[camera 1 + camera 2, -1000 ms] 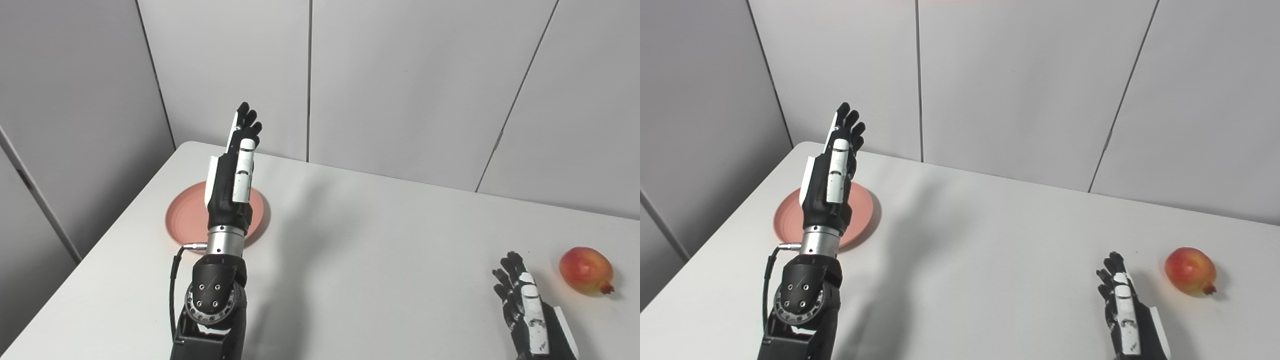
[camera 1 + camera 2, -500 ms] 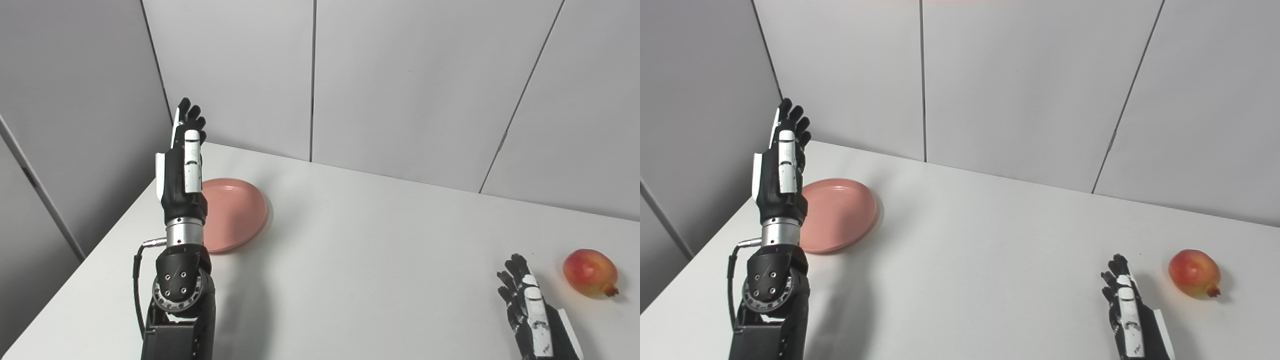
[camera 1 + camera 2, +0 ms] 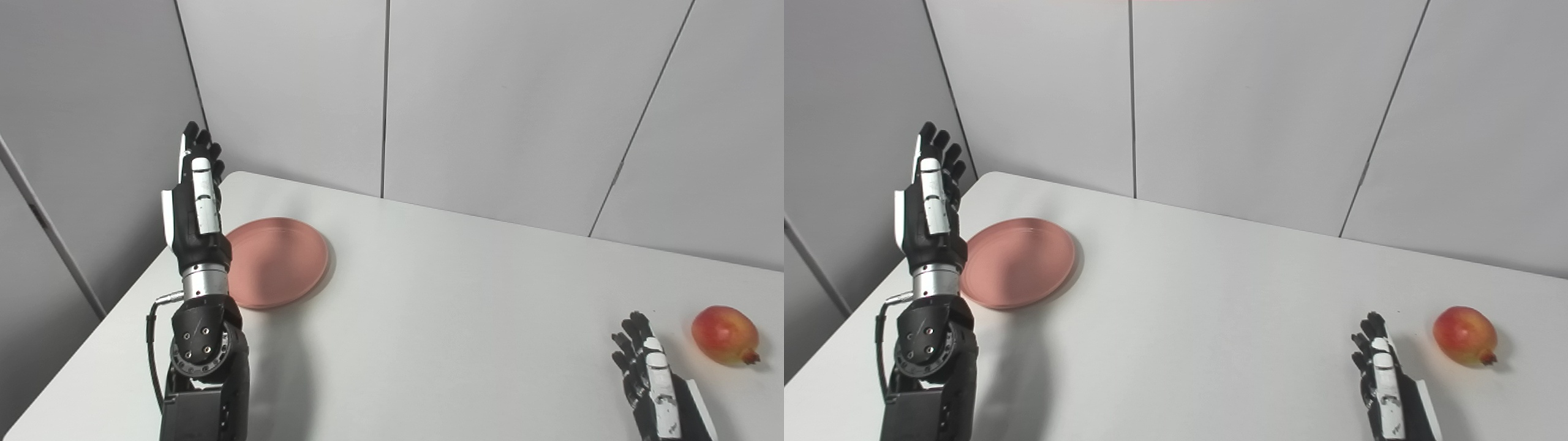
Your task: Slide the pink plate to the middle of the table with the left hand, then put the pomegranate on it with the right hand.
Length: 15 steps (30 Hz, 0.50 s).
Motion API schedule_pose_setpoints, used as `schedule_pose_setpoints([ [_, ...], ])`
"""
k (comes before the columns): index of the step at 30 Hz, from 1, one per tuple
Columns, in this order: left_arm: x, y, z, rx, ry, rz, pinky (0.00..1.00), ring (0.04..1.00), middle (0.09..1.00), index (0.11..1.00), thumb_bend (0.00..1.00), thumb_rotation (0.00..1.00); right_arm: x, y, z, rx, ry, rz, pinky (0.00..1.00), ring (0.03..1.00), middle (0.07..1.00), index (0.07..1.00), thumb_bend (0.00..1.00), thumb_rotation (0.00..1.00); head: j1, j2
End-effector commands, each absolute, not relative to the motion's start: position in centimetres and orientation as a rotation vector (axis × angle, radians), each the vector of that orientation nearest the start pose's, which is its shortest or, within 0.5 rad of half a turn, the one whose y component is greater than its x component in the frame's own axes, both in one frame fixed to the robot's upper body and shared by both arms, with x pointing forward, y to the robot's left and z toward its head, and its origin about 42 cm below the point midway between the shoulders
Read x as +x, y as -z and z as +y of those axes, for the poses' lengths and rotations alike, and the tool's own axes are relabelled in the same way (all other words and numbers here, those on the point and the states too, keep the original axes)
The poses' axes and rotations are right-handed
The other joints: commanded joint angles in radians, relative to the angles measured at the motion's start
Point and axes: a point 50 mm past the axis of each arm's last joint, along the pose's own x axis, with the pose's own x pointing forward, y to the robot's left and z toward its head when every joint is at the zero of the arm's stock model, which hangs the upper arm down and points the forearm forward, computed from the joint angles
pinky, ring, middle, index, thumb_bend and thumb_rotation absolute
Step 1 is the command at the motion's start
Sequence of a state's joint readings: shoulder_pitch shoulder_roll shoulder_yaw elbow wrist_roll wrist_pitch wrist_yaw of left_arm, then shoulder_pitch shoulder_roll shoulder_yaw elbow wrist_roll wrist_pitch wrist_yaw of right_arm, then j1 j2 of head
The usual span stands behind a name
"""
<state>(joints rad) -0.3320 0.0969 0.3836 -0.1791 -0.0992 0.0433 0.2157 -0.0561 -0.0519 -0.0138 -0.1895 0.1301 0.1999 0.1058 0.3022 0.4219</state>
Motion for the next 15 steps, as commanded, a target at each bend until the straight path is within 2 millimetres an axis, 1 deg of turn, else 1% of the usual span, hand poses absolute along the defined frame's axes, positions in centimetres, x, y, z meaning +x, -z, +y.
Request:
schedule_pose_setpoints([
  [1, 34.6, -26.3, 33.4, -0.106, -0.492, -0.563, 0.98, 0.969, 0.981, 0.958, 0.47, 1.00, 30.2, -16.8, -21.9, 0.063, -0.138, -0.143, 1.00, 0.983, 0.988, 0.982, 0.19, 1.00, 0.001, 0.001],
  [9, 34.3, -25.4, 34.3, -0.135, -0.539, -0.533, 0.98, 0.961, 0.968, 0.945, 0.46, 1.00, 30.1, -16.8, -22.0, 0.062, -0.134, -0.143, 1.00, 0.977, 0.982, 0.977, 0.18, 1.00, 0.006, 0.000],
  [15, 34.3, -24.5, 35.0, -0.162, -0.529, -0.505, 1.00, 0.966, 0.972, 0.944, 0.45, 1.00, 30.1, -16.8, -22.1, 0.061, -0.139, -0.144, 1.00, 0.980, 0.984, 0.979, 0.17, 1.00, 0.007, -0.002],
])
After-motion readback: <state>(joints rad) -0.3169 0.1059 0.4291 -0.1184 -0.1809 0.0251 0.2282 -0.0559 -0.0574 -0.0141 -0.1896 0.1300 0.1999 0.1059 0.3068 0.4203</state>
